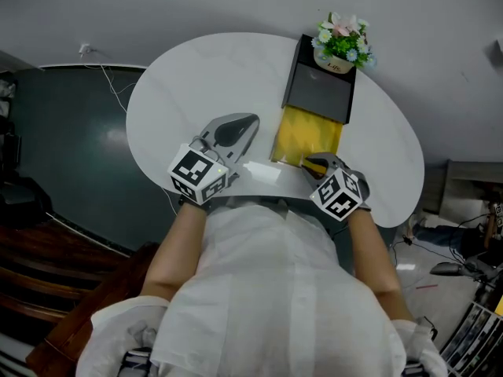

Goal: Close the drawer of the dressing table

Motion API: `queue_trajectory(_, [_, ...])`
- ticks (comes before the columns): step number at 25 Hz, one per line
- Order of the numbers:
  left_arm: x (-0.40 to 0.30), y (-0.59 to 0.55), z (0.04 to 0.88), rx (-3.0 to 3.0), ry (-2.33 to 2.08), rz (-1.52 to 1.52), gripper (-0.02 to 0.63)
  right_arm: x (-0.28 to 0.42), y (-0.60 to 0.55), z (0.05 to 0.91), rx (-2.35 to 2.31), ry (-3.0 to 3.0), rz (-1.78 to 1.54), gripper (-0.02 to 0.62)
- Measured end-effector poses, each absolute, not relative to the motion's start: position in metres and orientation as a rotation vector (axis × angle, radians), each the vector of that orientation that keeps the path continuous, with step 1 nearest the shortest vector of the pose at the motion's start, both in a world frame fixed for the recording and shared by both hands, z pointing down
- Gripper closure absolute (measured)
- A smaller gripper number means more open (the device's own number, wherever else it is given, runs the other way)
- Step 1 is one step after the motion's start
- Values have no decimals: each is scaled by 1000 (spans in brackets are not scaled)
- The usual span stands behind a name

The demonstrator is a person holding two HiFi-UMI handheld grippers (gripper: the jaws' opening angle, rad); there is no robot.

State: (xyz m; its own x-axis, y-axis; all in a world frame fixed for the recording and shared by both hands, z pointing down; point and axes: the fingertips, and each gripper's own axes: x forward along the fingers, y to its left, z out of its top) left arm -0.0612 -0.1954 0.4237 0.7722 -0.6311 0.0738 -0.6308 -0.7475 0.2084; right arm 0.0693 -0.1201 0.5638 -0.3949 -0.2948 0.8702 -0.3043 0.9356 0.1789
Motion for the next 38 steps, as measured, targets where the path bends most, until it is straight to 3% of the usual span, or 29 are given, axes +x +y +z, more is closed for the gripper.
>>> queue_trajectory(38, [-74, -204, 427, 2760, -918, 6, 588, 51, -108, 617, 188, -1763, 42, 572])
